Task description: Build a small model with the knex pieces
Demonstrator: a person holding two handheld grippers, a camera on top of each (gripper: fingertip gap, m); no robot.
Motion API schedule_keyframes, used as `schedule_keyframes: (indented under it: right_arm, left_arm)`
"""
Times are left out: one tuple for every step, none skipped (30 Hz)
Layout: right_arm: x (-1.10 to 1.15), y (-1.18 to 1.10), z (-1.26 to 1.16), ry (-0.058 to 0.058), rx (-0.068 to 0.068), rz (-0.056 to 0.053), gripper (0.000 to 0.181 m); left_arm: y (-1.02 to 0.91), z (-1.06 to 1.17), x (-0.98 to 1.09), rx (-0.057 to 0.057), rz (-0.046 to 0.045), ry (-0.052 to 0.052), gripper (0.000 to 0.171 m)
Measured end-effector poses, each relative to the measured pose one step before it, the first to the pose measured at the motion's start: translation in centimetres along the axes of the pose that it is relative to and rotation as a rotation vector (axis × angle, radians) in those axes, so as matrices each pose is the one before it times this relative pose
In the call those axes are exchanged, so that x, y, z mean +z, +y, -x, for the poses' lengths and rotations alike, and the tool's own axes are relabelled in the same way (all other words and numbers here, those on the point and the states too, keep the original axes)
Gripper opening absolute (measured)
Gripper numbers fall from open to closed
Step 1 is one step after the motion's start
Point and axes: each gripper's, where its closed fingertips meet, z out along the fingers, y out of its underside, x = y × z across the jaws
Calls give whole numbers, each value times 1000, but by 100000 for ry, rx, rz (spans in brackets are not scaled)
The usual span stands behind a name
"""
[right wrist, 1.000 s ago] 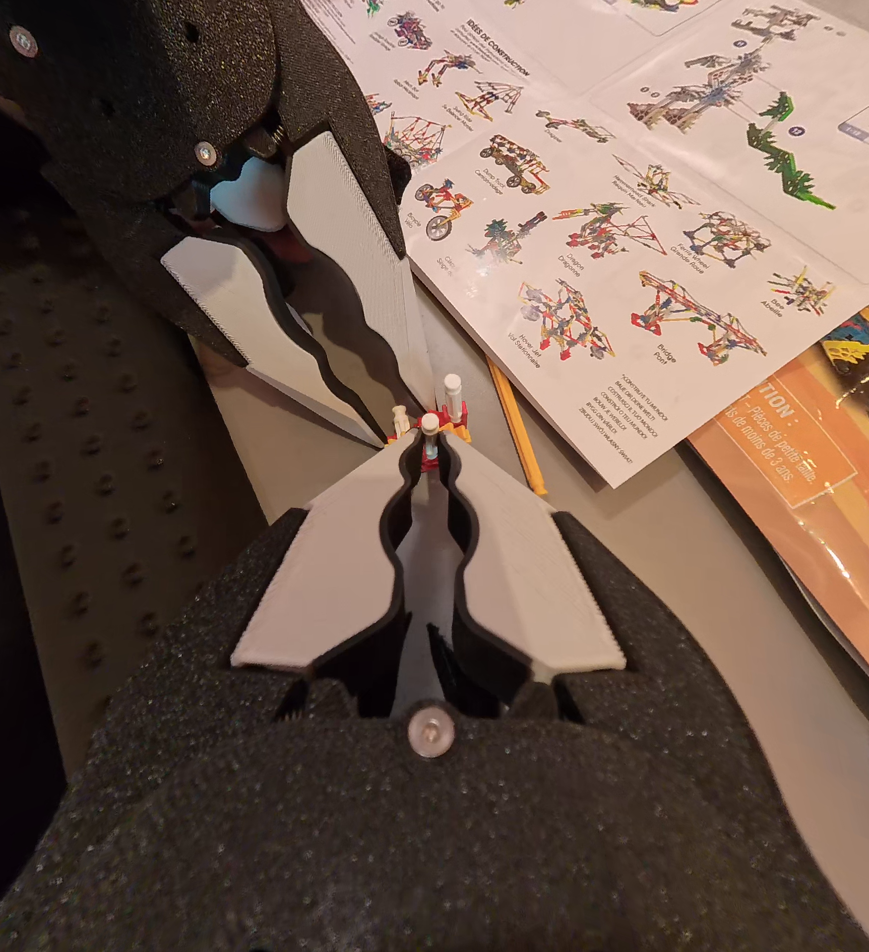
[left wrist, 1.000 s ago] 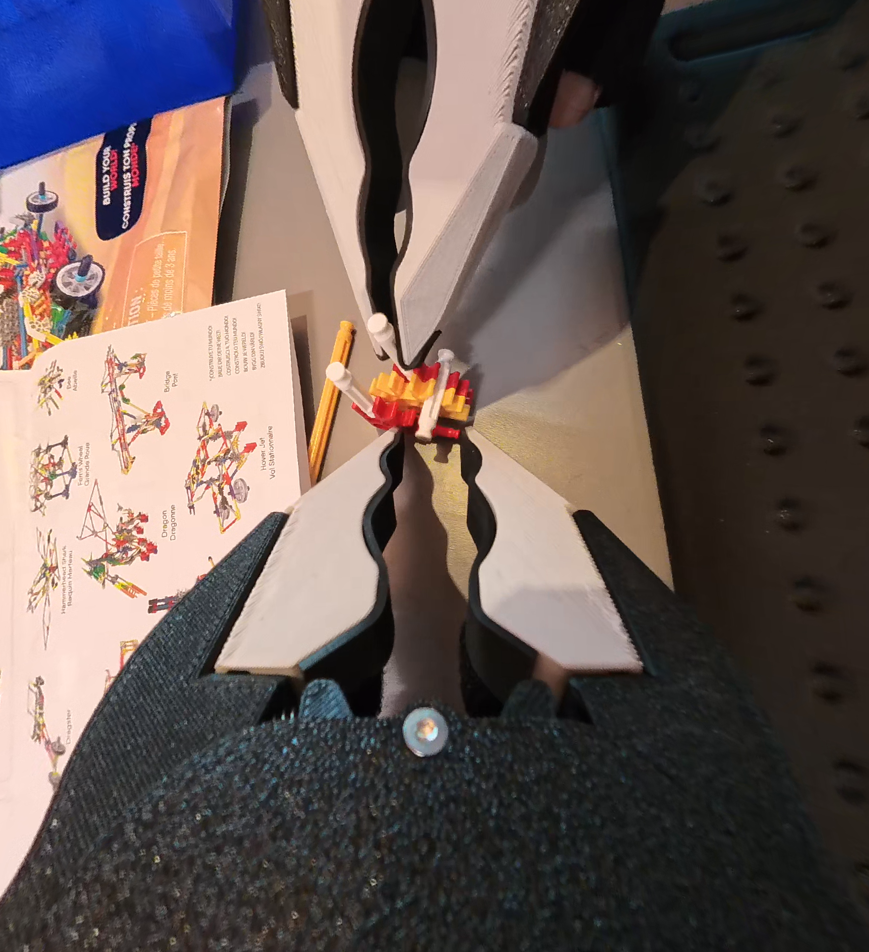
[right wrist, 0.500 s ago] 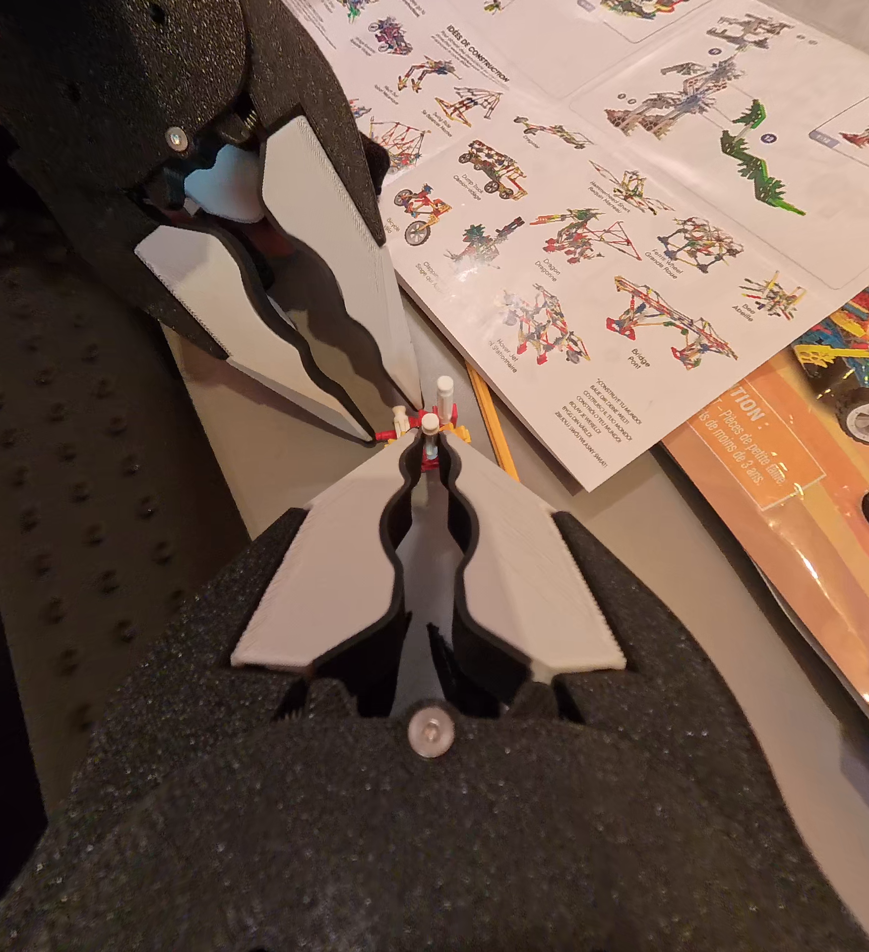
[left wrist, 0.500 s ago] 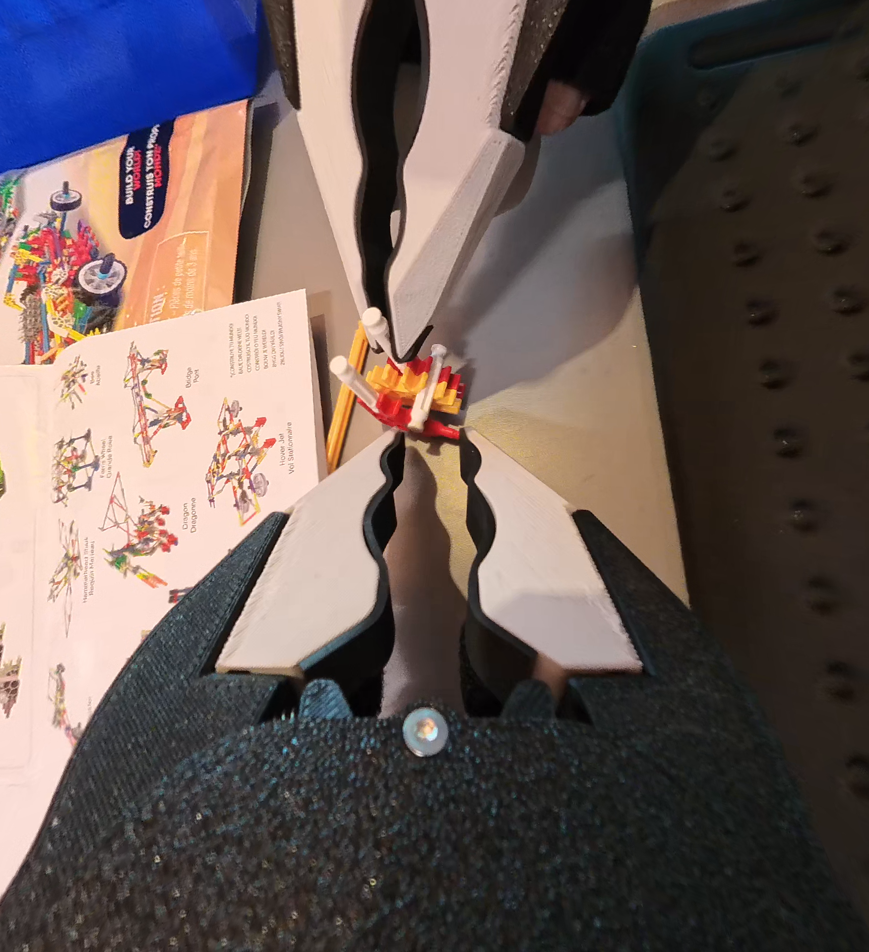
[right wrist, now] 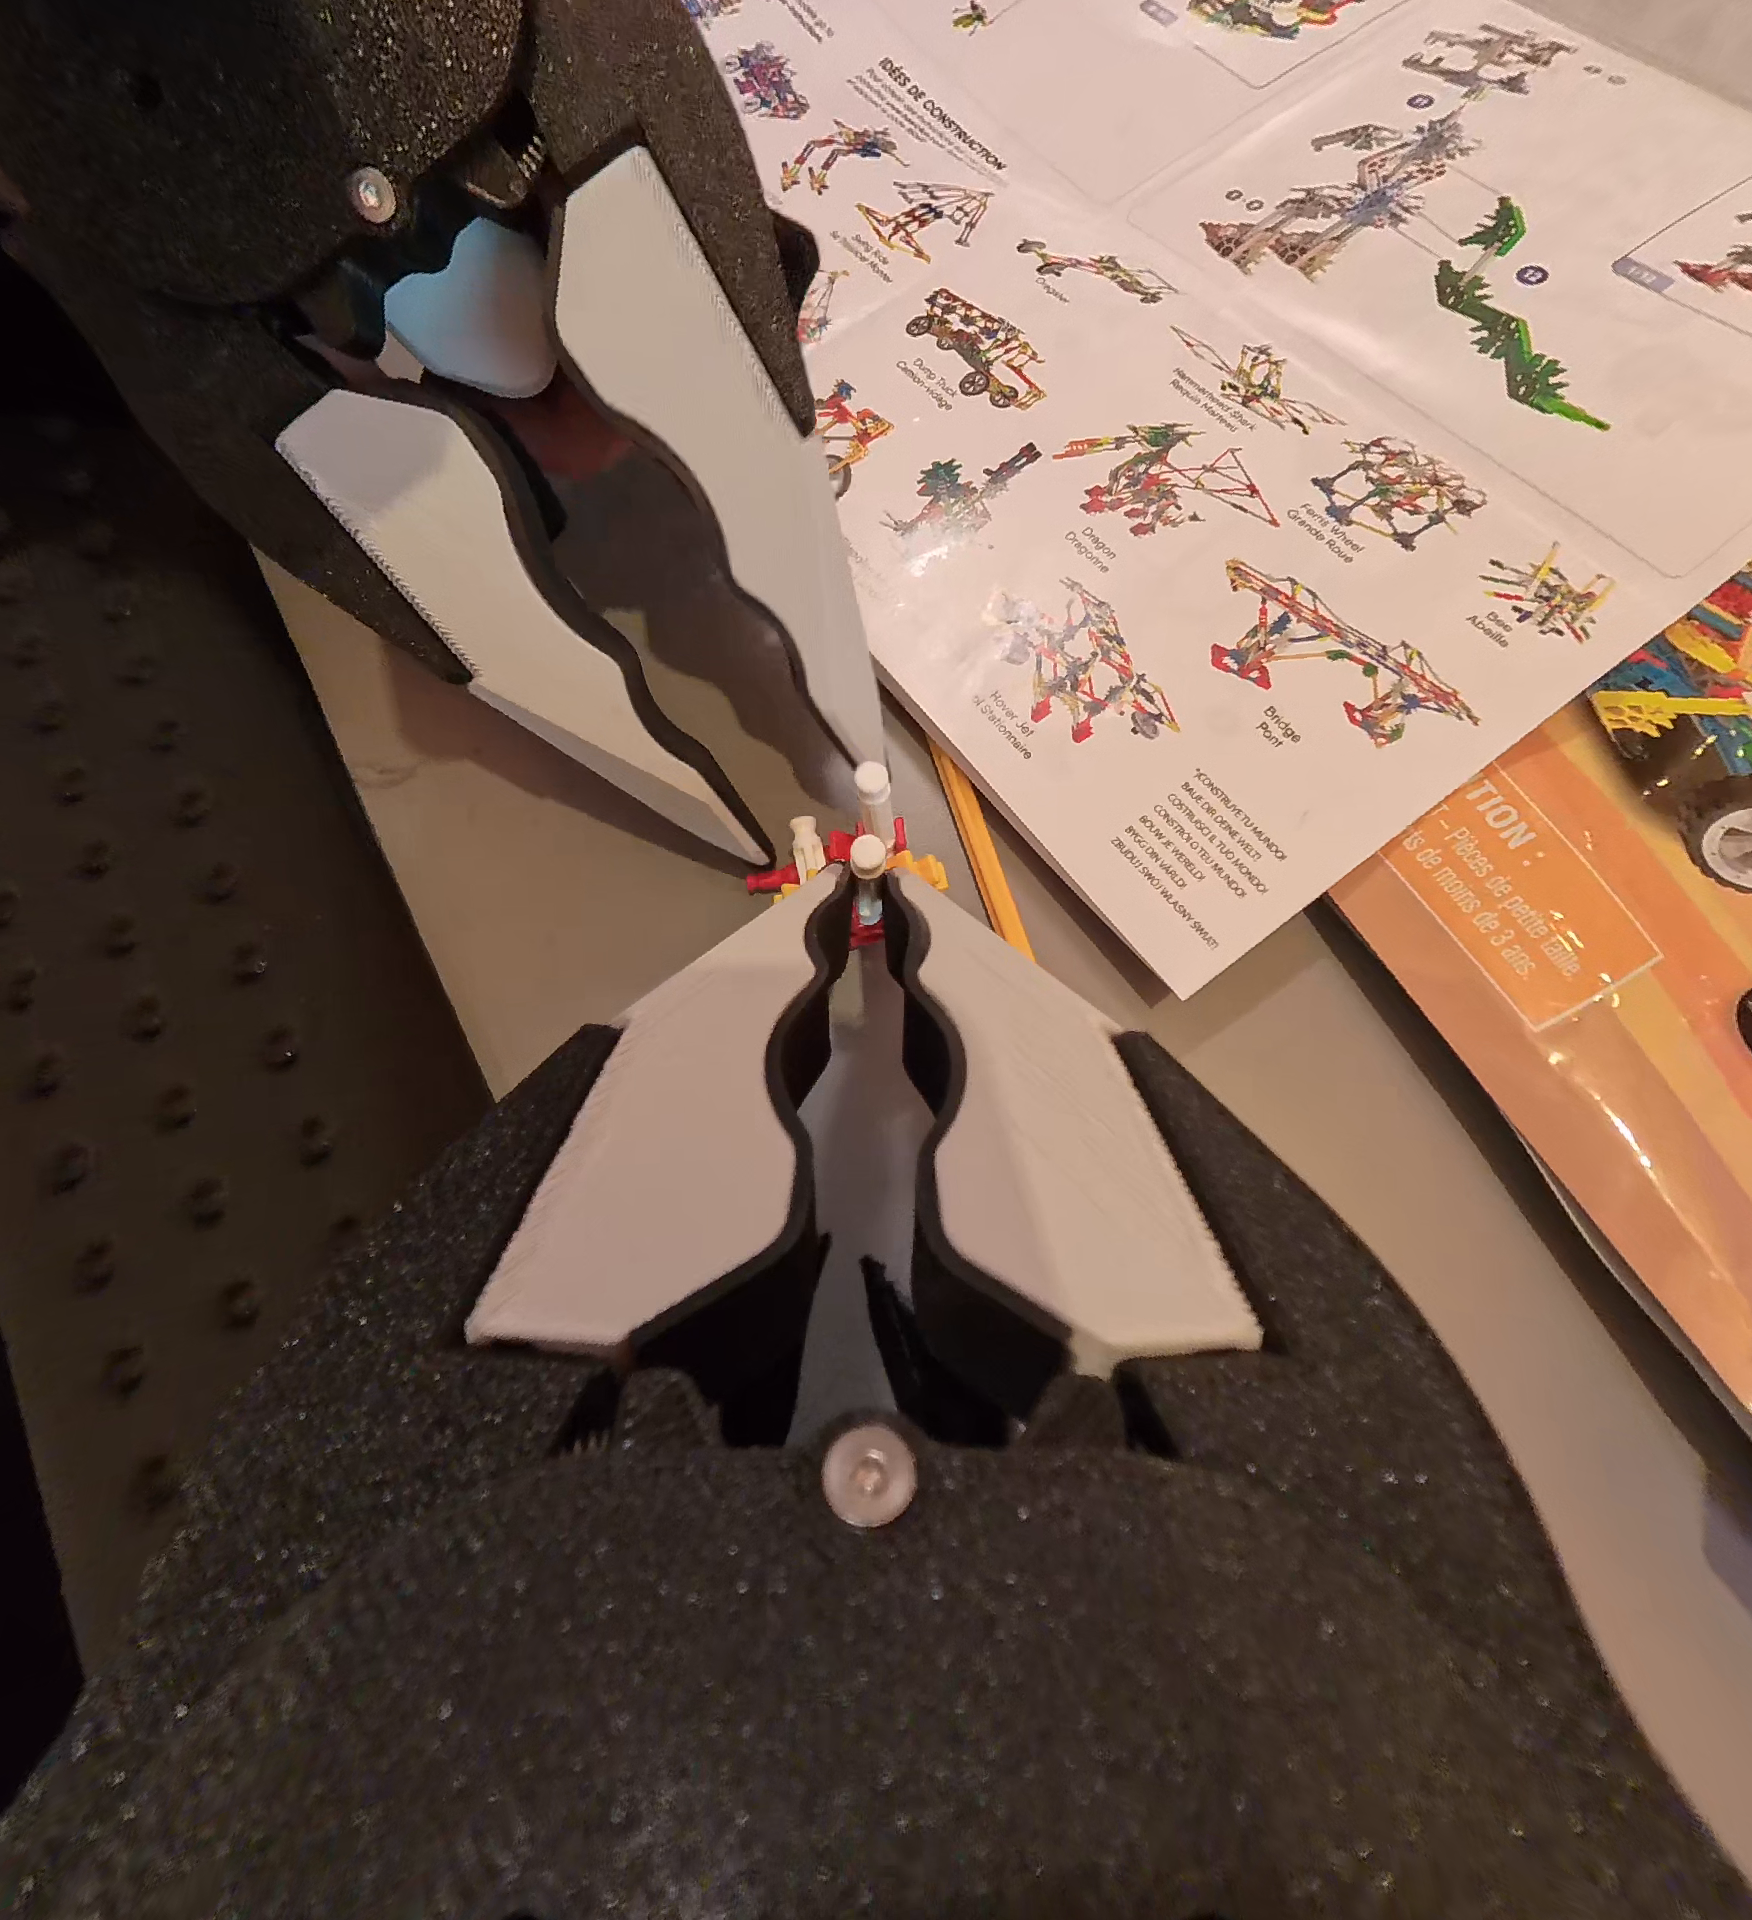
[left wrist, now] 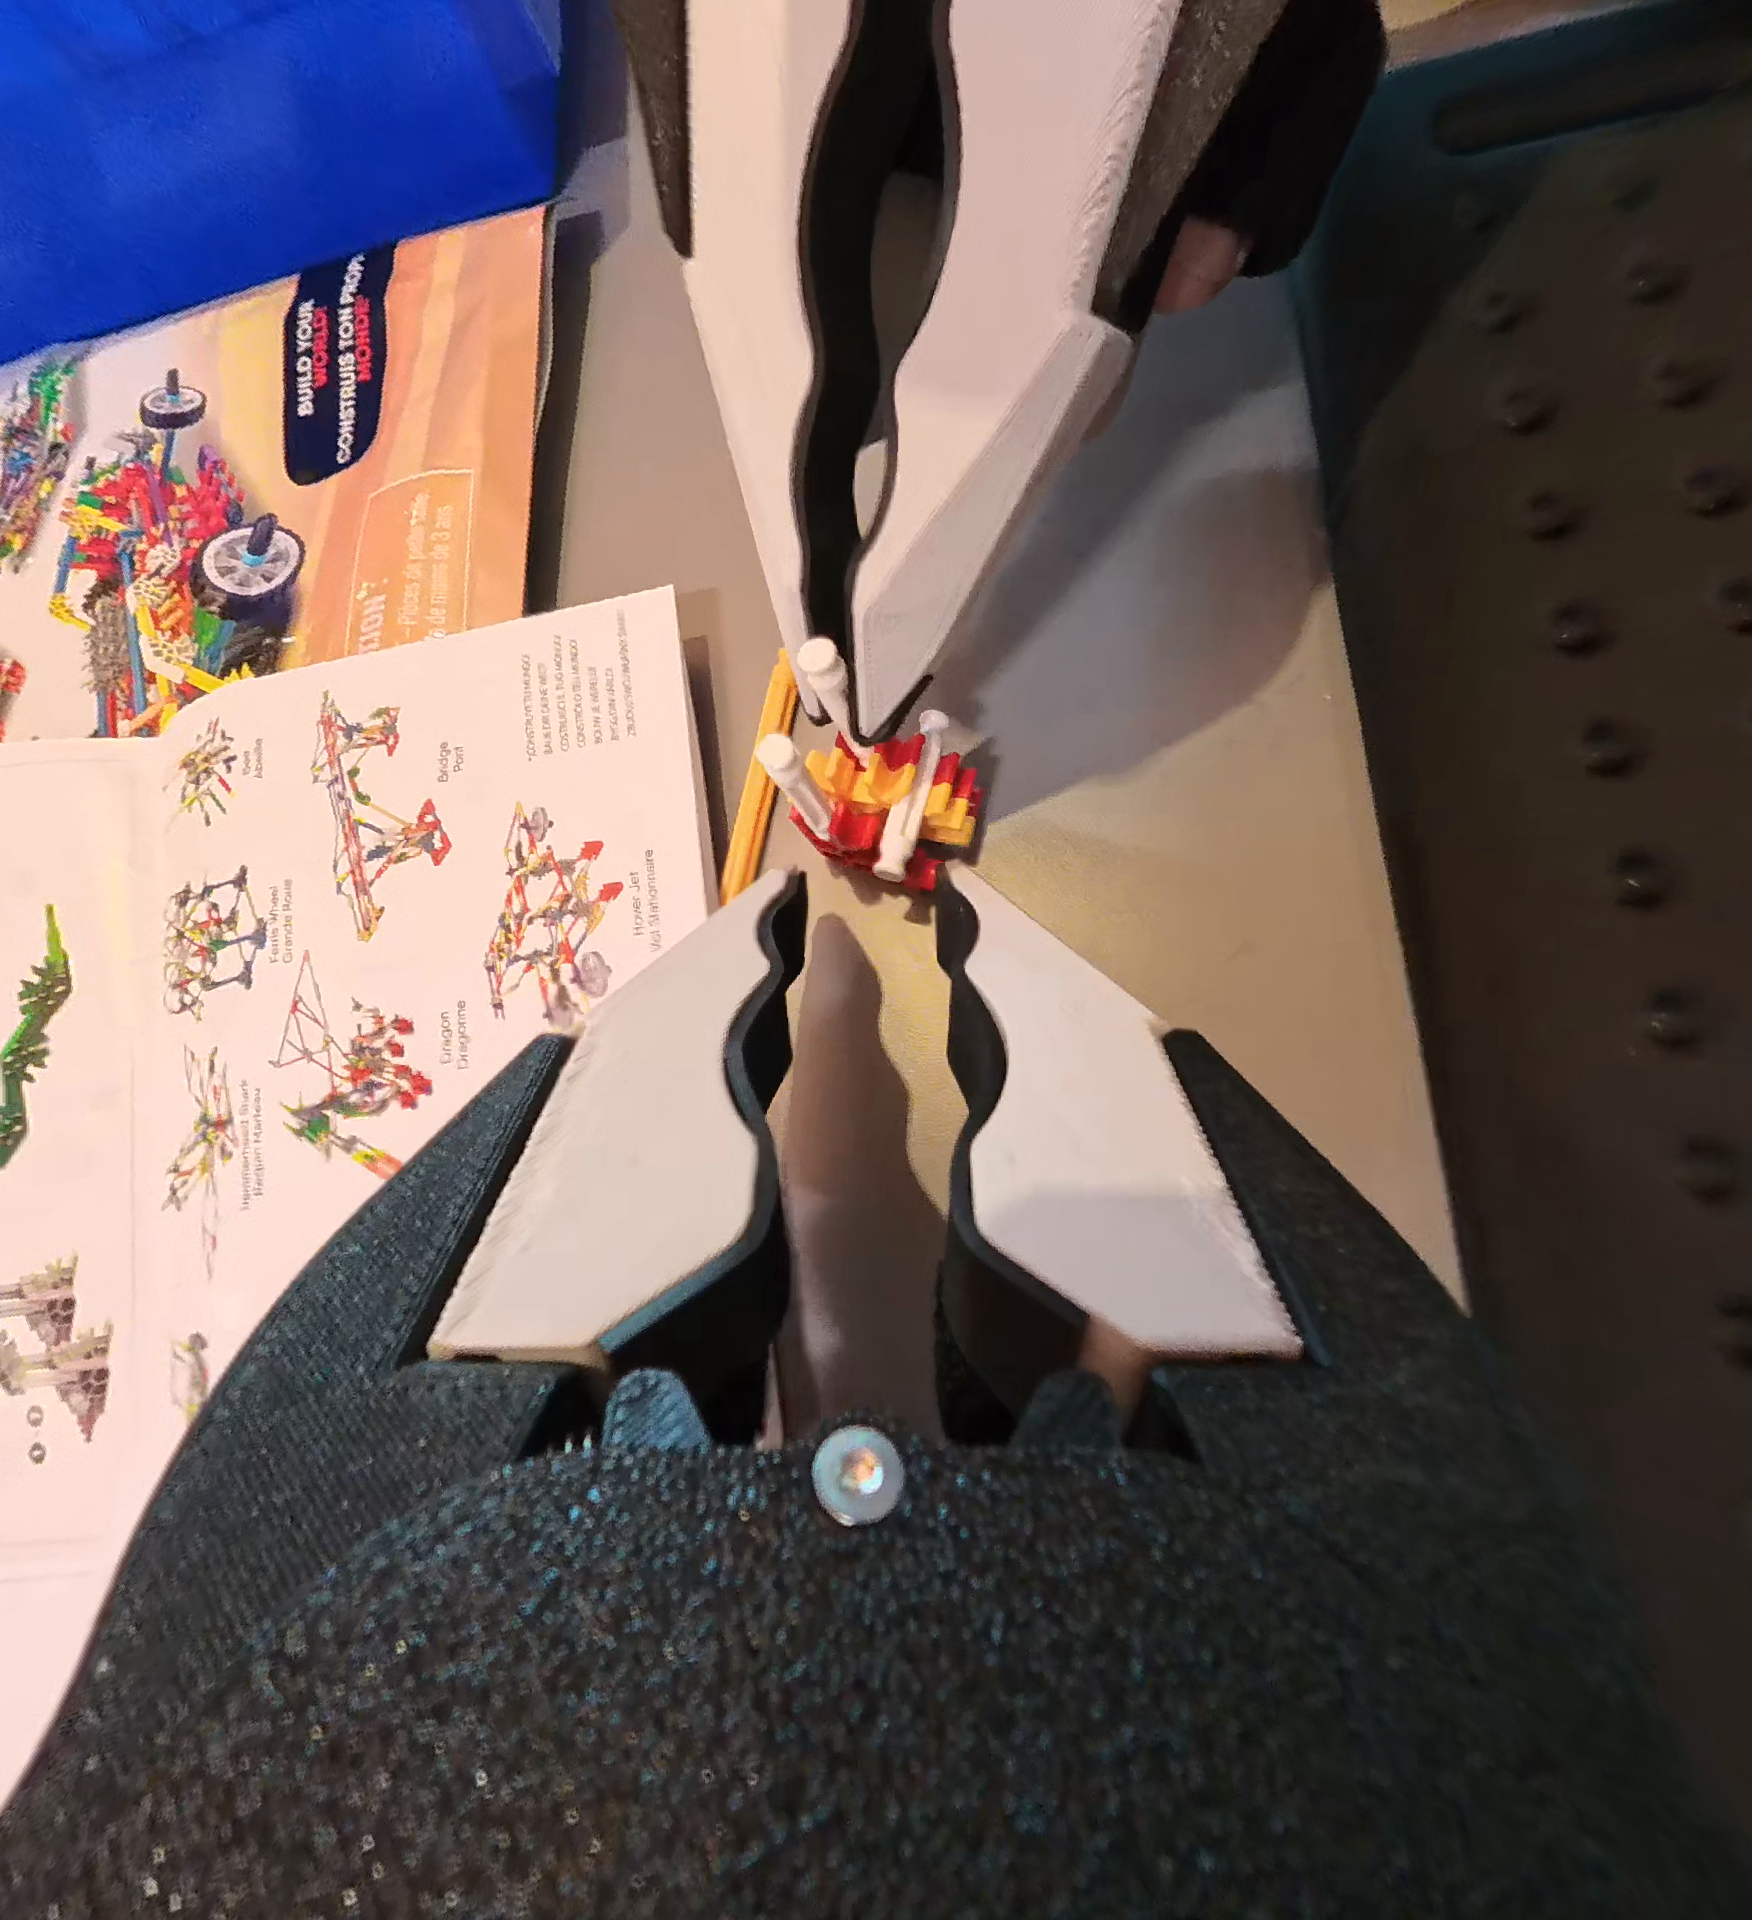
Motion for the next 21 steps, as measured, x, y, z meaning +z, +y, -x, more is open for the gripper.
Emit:
schedule_keyframes:
  right_arm:
    - [-15, 18, -33, 325, 284, 78, 5]
    - [-17, 13, -7, 220, 113, -45, 5]
    - [-10, 13, -38, 333, 197, -108, 5]
    - [-1, 18, -64, 450, 367, -85, 5]
    - [7, 9, -42, 239, 292, -101, 5]
    - [6, 14, 2, 58, 119, -104, 5]
    - [4, 13, -23, 154, 99, -111, 5]
    - [11, -23, -17, 163, 77, -162, 5]
    - [22, -9, 20, -19, 4, -63, 5]
    - [29, -10, 11, -1, 93, 18, 5]
    - [11, -17, -16, 80, 98, -79, 5]
    - [16, -6, -1, -64, 38, -51, 5]
    - [10, -14, -7, 4, 75, -59, 5]
    - [15, -20, -28, 84, 99, -54, 5]
    - [2, -3, -5, 42, 19, -22, 5]
    - [5, 1, -4, 71, -26, 58, 5]
    - [-10, 5, -20, 240, -101, 96, 5]
    - [-8, 5, -17, 265, -147, 99, 5]
    - [-10, 8, -16, 249, -159, 121, 5]
    - [5, -3, -25, 336, -208, 144, 5]
    - [-7, -13, -47, 393, -161, 69, 5]
  left_arm:
    - [-148, 162, -19, 51, -290, 244, 22]
    - [-126, 87, -10, 59, -231, 752, 22]
    - [-123, 205, -33, 142, -305, -53, 22]
    - [-106, 203, -20, 154, -285, -57, 22]
    - [-36, 50, 7, 461, 96, 776, 22]
    - [-76, 44, 0, 851, -172, 669, 23]
    - [-119, -2, 0, 631, -573, 874, 23]
    - [-109, -33, 24, 188, -441, 1144, 24]
    - [2, 0, 27, 204, 338, 1002, 24]
    - [43, 135, -11, 348, 423, 70, 25]
    - [-2, 59, -21, 72, 12, 507, 26]
    - [19, -20, 2, -150, 41, 981, 25]
    - [30, -48, 25, -41, 62, 961, 25]
    - [66, -158, 72, 142, 256, 1410, 25]
    - [159, -116, 101, 330, 879, 1005, 24]
    - [106, 35, 101, 607, 376, -72, 22]
    - [50, 7, 69, 227, 37, 147, 21]
    - [36, -37, 46, -46, -21, 599, 20]
    - [16, -38, 0, 461, -146, 380, 19]
    - [-6, 20, -12, 560, -247, 79, 18]
    - [-15, -31, 7, 142, -181, 427, 17]
